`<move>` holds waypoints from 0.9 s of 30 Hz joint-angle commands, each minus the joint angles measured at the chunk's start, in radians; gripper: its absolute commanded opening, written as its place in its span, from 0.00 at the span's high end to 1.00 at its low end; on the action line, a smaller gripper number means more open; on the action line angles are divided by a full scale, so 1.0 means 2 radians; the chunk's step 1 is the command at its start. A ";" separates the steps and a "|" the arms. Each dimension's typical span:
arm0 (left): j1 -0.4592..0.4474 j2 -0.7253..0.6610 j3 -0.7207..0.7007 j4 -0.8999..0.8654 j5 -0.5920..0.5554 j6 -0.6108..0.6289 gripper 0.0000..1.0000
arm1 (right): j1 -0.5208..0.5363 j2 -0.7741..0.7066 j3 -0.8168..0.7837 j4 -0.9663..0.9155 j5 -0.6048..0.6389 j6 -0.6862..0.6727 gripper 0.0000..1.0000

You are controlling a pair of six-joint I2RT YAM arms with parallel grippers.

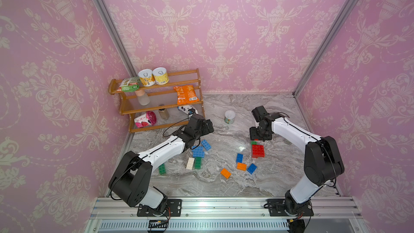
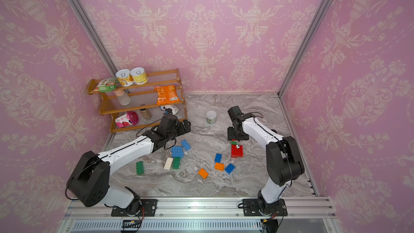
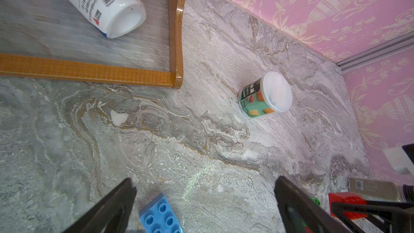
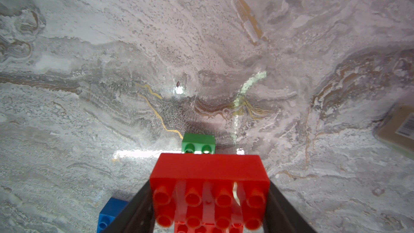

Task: Assemble a rectangle with lego
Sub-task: Assemble the lego brick with the lego brick.

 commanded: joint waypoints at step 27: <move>-0.002 0.001 0.008 -0.008 0.005 0.002 0.01 | -0.015 0.026 -0.051 0.024 -0.036 -0.001 0.48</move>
